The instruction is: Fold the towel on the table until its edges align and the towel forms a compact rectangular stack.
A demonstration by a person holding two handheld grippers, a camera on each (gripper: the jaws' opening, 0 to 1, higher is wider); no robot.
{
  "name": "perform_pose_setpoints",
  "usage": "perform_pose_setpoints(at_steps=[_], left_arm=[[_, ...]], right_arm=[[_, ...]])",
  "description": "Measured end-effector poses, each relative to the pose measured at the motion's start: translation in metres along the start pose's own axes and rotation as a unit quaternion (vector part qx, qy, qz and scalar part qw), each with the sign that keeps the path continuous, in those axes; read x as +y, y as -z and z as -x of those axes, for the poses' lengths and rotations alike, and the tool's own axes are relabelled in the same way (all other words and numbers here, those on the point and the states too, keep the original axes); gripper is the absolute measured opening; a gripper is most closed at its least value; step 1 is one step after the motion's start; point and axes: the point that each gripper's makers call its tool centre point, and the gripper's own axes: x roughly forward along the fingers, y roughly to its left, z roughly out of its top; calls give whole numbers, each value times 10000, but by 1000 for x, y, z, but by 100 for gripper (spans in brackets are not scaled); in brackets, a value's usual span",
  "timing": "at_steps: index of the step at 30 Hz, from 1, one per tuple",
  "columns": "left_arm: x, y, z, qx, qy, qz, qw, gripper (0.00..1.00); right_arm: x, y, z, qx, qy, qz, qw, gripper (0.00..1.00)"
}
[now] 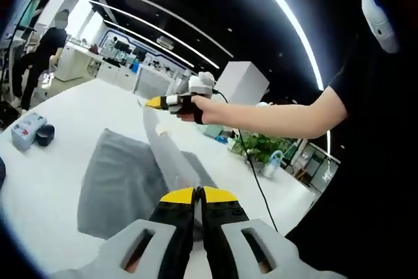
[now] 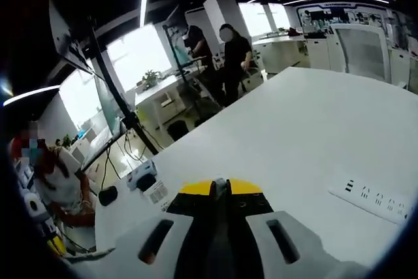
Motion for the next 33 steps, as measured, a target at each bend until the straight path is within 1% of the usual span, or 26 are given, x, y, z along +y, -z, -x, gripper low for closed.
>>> perform_pose_setpoints(at_steps=[3, 6, 9, 12, 14, 16, 17, 19, 21, 24, 26, 28, 31, 33], left_arm=[[2, -10, 5, -220, -21, 74, 9997, 3], [16, -9, 8, -222, -182, 156, 9995, 3], [25, -10, 11, -270, -294, 234, 9989, 3], [28, -15, 17, -348, -360, 253, 9984, 2], [28, -19, 19, -414, -383, 271, 9980, 2], [31, -19, 20, -451, -422, 284, 9977, 2], [36, -16, 20, -427, -480, 321, 9974, 2], [46, -5, 18, -264, -577, 442, 9970, 2], [55, 4, 17, -180, -670, 551, 9961, 2], [65, 10, 17, -112, -741, 617, 9953, 2], [72, 15, 16, -42, -833, 627, 9945, 3], [82, 24, 15, 110, -955, 628, 9934, 3], [89, 31, 17, 189, -1044, 631, 9924, 3], [95, 34, 21, 197, -1111, 675, 9913, 3]], right_arm=[[4, -9, 0, -97, -52, -23, 9999, 4], [7, -9, -5, -38, -39, 36, 10000, 4], [5, -7, -12, 21, -12, 8, 10000, 4], [9, -9, -15, -9, -46, -98, 9999, 4], [15, -13, -18, -42, -94, -57, 9999, 4], [18, -13, -22, 13, -109, 17, 9999, 4], [18, -11, -25, 49, -104, 51, 9999, 4], [15, -3, -33, 219, -58, 113, 9997, 4], [12, 7, -40, 372, 18, -15, 9993, 4], [6, 20, -54, 488, 88, -230, 9985, 4], [3, 26, -61, 571, 120, -202, 9981, 4], [0, 36, -71, 715, 182, -202, 9971, 4], [2, 41, -82, 758, 151, -312, 9965, 4], [4, 45, -89, 820, 123, -279, 9962, 4]])
